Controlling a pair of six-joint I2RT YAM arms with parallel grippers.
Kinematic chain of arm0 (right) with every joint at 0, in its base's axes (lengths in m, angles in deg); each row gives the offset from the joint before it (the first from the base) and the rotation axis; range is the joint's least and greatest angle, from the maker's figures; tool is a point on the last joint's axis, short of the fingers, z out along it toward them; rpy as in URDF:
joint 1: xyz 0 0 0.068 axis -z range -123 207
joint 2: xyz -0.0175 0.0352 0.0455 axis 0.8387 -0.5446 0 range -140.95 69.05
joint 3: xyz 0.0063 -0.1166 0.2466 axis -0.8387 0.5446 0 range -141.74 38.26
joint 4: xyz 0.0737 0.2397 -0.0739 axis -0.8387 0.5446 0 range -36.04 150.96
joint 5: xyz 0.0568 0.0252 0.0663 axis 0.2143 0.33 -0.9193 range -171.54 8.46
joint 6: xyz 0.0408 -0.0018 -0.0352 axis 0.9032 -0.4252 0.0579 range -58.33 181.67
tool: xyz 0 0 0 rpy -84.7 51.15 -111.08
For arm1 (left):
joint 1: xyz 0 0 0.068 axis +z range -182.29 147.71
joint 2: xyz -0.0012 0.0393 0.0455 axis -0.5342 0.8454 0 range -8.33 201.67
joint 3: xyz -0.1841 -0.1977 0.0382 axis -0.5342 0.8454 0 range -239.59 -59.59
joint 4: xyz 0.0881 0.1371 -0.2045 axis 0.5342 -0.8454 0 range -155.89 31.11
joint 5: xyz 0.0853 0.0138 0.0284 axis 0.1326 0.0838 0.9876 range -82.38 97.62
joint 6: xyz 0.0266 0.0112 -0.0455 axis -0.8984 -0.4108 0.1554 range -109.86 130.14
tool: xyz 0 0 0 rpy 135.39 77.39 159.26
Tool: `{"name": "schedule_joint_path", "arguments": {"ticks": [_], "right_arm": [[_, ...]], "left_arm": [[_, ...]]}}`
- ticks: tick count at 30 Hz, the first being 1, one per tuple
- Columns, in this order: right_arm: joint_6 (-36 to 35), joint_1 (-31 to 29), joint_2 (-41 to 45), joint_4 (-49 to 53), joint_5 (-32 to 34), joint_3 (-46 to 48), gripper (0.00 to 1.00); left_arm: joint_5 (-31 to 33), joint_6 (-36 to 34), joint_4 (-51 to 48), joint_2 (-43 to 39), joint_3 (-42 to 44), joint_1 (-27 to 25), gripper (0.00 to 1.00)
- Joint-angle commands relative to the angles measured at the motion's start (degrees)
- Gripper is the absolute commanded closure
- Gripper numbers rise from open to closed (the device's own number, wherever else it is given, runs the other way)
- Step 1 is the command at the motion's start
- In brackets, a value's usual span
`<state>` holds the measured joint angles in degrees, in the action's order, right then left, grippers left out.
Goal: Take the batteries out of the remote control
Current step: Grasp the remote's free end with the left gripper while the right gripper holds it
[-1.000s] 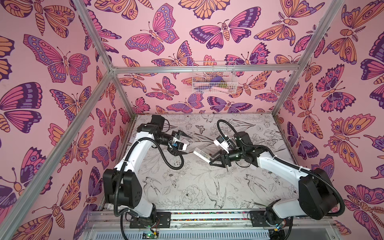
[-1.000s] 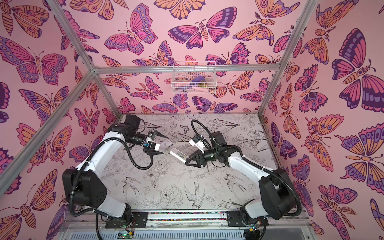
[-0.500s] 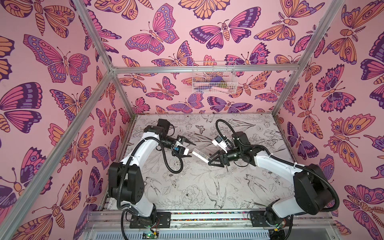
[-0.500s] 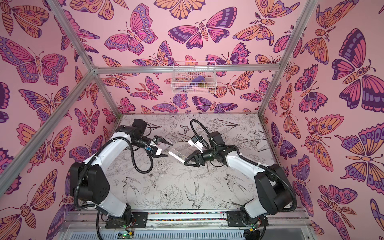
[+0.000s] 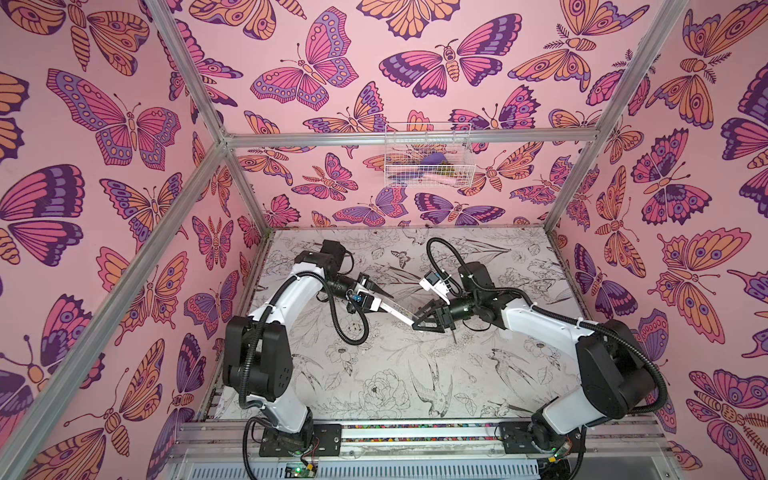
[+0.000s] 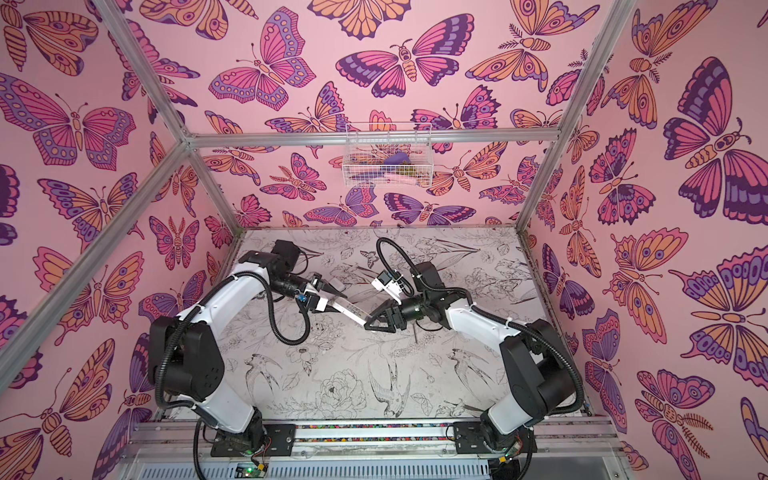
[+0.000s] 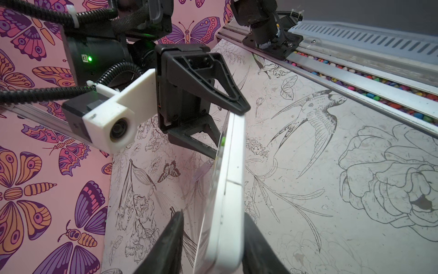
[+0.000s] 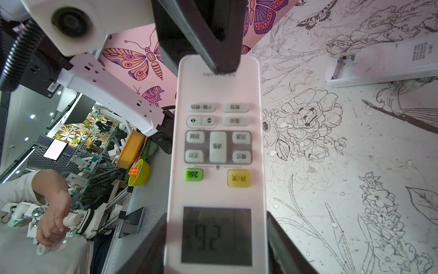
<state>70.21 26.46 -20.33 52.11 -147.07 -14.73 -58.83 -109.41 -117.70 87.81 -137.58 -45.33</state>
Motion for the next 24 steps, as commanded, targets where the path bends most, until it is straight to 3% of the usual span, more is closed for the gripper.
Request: {"name": "schedule_joint_path", "arguments": {"ticks": [1,10,13,18,21,24], "right_arm": [[0.3,-0.6,-0.3,-3.3,-2.9,-1.8,0.95],[-0.6,-0.7,-0.3,-2.4,-2.7,-1.2,0.91],[-0.6,-0.7,-0.3,-2.5,-2.4,-0.6,0.77],[-0.2,-0.2,2.3,-4.0,0.4,1.7,0.43],[2.7,1.2,5.8,-8.3,2.0,4.8,0.31],[2.4,2.6,10.4,-9.1,5.6,7.7,0.25]], "left_arm": [[-2.4,-13.3,-2.4,1.0,1.1,-0.3,0.63],[-2.5,-15.3,-3.2,0.6,2.1,-0.4,0.75],[-2.9,-14.6,-3.9,0.0,2.0,-0.4,0.83],[-2.6,-12.9,-5.2,-0.7,2.9,-0.4,0.92],[-2.4,-2.6,-5.2,-1.7,2.5,-0.4,1.00],[-1.9,10.9,-5.2,-2.3,2.9,-0.4,1.00]]}}
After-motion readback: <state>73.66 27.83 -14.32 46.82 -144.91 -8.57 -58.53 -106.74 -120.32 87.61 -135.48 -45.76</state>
